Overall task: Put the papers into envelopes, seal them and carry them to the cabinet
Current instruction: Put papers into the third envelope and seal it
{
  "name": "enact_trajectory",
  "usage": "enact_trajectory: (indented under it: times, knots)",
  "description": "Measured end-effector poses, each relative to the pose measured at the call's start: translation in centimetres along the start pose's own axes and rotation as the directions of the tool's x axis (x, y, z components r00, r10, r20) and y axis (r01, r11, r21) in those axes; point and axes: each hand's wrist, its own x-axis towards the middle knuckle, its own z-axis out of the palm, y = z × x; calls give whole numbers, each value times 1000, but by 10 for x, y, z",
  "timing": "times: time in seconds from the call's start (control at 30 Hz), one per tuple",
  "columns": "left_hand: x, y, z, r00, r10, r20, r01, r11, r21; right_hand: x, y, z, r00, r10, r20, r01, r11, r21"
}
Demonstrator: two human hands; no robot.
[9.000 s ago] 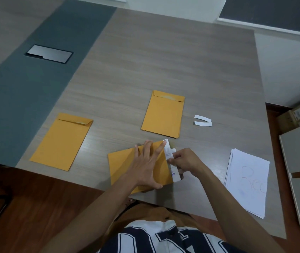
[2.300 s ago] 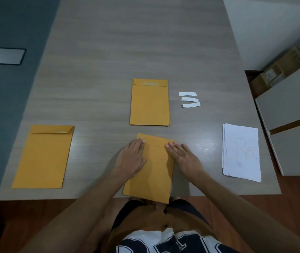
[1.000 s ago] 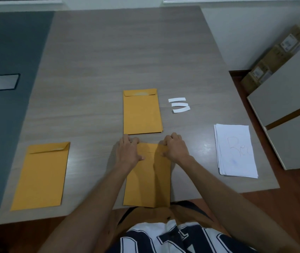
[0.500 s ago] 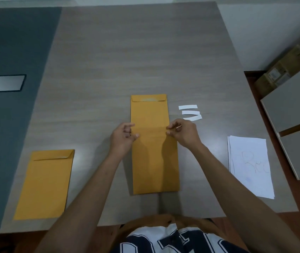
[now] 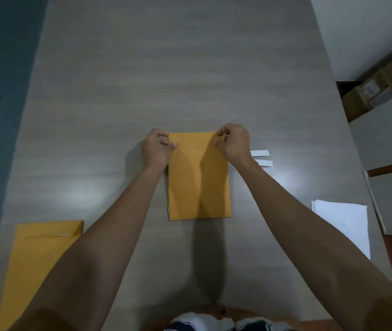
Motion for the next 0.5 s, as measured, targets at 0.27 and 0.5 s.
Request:
enact_trajectory:
  times: [0.27,0.5]
  knots:
    - [14,-18,12,997,80,8,-80,981,175,6,12,22,1000,-16,0,16,1000,-23]
    - [18,-17,10,967,150,205,-200,947,251,4,14,22,995,-96,33,99,992,-72]
